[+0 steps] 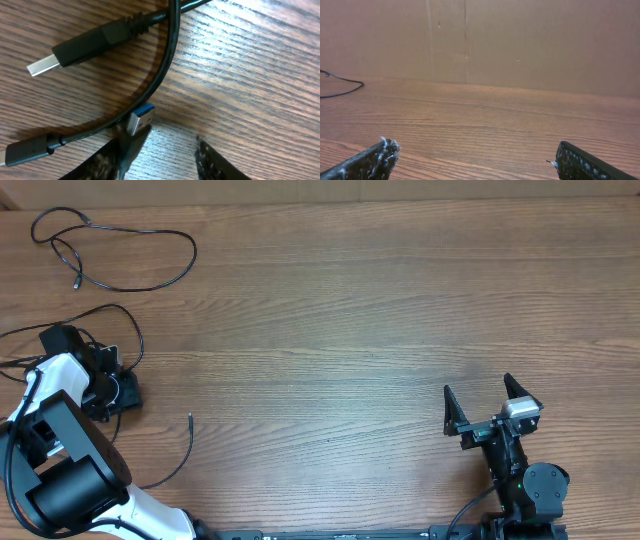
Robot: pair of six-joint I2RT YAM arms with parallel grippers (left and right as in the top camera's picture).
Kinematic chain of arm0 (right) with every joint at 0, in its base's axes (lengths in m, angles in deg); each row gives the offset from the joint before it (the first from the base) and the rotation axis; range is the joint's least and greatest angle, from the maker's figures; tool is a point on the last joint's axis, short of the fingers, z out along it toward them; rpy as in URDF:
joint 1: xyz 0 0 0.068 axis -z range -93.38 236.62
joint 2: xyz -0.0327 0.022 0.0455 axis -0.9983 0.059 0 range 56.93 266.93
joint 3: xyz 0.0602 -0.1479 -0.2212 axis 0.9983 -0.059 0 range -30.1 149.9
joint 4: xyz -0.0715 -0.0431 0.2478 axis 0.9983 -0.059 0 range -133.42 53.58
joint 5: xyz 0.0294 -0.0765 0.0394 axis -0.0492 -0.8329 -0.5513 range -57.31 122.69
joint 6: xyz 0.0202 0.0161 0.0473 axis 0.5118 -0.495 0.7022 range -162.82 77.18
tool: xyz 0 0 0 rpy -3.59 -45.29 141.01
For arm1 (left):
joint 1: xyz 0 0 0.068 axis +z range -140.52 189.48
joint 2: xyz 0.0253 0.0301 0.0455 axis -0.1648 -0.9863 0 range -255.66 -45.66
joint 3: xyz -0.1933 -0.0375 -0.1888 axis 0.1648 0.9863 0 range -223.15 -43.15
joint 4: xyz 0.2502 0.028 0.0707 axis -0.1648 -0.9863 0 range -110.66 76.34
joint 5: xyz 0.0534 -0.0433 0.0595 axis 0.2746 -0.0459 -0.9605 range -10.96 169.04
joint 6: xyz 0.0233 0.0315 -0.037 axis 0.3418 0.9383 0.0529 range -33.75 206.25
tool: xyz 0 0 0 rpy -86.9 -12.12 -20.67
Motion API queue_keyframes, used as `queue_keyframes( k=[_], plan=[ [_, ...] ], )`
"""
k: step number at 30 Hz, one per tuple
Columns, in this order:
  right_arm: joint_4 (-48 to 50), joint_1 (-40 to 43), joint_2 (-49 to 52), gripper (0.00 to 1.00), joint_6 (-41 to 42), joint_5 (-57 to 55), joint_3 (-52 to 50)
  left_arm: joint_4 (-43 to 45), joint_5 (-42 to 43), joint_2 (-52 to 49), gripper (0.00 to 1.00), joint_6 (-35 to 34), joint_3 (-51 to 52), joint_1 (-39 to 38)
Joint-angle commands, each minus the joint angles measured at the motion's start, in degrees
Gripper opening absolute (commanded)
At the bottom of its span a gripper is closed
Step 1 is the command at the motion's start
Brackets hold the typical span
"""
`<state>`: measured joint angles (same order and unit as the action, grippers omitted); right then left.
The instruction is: Untangle cables
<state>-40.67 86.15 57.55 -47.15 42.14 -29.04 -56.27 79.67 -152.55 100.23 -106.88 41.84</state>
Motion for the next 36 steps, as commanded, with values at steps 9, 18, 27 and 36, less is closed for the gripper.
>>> queue_keyframes(
  k=[9, 18, 27, 36],
  plan=[
    [0.28, -0.17, -0.46, 1.00, -0.04, -0.42, -0.59, -2.36, 3.48, -2.23, 0.32, 0.44, 2.84, -0.11],
    [0.28, -0.17, -0.46, 1.00, -0.04, -0.42, -0.59, -7.96, 3.34, -2.23, 0.18, 0.15, 2.84, -0.11],
    [0.28, -0.17, -0.46, 1.00, -0.04, -0.42, -0.59, -11.69, 0.44, -2.23, 0.10, -0.72, 2.82, -0.07],
    [0.28, -0.17, -0.46, 1.00, -0.04, -0.42, -0.59, -15.15, 2.19, -2.14, 0.75, 1.38, -3.50, -0.11]
  ],
)
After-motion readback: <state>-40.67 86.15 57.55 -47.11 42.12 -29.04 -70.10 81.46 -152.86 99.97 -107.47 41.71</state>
